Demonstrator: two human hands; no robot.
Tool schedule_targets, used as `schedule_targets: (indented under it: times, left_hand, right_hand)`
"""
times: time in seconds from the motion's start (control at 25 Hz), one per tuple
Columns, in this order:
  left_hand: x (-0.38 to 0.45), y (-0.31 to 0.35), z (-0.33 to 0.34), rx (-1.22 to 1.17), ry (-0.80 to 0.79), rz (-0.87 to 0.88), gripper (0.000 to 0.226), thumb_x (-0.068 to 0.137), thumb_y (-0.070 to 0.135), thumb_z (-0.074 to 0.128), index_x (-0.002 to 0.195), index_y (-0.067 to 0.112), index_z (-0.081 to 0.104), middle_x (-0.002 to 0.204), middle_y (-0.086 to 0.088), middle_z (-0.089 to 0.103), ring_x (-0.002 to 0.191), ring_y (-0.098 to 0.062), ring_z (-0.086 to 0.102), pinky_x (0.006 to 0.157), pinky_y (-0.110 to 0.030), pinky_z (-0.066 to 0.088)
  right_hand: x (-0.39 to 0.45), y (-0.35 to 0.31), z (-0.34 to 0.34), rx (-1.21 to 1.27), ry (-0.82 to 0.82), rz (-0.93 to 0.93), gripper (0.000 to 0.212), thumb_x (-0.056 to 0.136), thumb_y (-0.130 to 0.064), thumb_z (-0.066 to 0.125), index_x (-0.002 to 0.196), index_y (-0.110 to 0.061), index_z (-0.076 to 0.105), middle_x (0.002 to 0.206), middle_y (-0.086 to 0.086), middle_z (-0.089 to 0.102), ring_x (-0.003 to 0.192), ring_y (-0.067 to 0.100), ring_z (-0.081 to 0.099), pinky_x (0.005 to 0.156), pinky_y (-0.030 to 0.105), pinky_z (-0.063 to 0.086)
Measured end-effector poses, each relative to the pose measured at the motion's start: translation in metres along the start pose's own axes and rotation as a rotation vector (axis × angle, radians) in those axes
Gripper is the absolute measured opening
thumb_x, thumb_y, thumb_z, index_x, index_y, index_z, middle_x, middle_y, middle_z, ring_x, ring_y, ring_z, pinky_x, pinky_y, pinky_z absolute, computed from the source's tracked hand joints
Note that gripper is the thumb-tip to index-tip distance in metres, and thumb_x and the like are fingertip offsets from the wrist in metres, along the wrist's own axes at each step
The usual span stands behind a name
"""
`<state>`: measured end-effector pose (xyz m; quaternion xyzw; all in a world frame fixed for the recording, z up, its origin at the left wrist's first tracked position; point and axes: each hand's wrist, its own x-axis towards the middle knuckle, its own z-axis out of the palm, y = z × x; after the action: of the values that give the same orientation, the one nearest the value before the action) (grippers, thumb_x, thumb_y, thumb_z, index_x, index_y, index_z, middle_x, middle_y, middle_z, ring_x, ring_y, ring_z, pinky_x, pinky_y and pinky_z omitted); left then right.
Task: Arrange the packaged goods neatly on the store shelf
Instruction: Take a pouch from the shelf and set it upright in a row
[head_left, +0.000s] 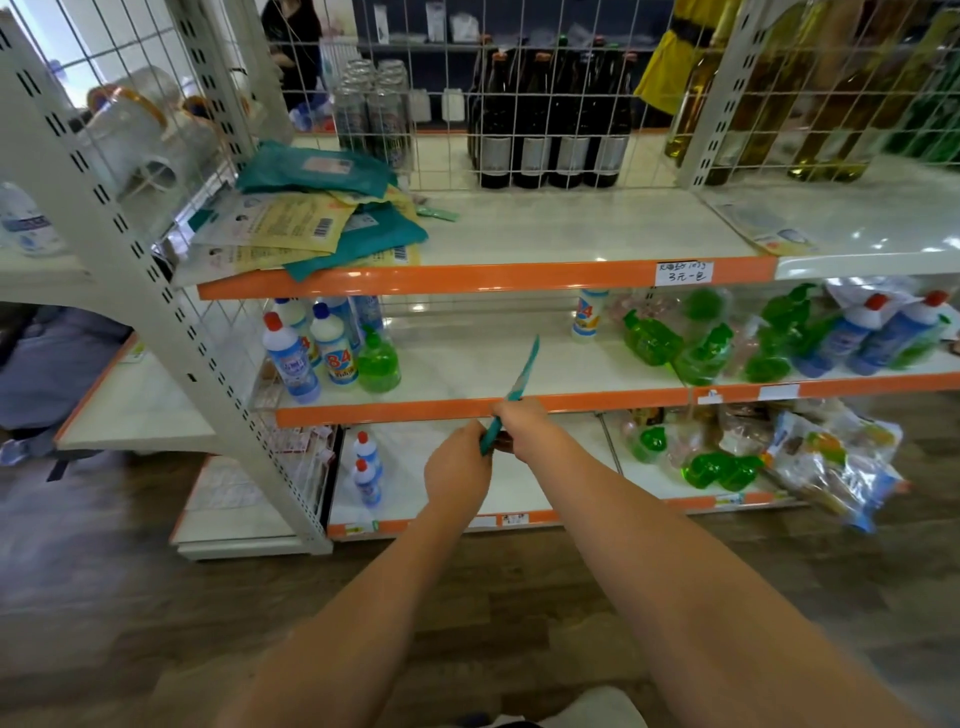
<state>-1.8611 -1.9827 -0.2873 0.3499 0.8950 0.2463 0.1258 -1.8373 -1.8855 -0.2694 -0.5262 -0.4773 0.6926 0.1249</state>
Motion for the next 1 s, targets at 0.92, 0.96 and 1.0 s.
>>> schedule_targets:
  times: [0.92,0.96,1.0]
  left_hand:
    - [0.066,0.059,0.059,0.005,-0.324,0.34,0.039,0.099,0.035,0.042,0.127,0.013,0.056,0.13,-0.006,0.058,0.119,-0.023,0.053,0.096,-0.033,0.042]
    - [0.067,0.071,0.065,-0.014,-0.343,0.346,0.038,0.099,0.035,0.042,0.127,0.013,0.056,0.129,-0.006,0.059,0.118,-0.022,0.054,0.094,-0.033,0.043]
    - [0.068,0.083,0.071,-0.028,-0.357,0.353,0.038,0.099,0.036,0.041,0.126,0.013,0.056,0.129,-0.005,0.059,0.117,-0.022,0.054,0.093,-0.033,0.043]
  right_hand:
    - [0.006,0.01,-0.22,0.407,0.31,0.058,0.01,0.084,-0.001,0.062,0.09,-0.005,0.054,0.088,0.013,0.064,0.085,0.032,0.062,0.089,0.049,0.05]
    - [0.008,0.01,-0.23,0.423,0.311,0.044,0.011,0.084,-0.001,0.063,0.091,-0.005,0.055,0.089,0.013,0.064,0.086,0.032,0.062,0.088,0.049,0.05]
    - [0.009,0.01,-0.241,0.436,0.317,0.031,0.011,0.084,-0.001,0.063,0.091,-0.005,0.056,0.09,0.014,0.064,0.084,0.032,0.062,0.086,0.048,0.051]
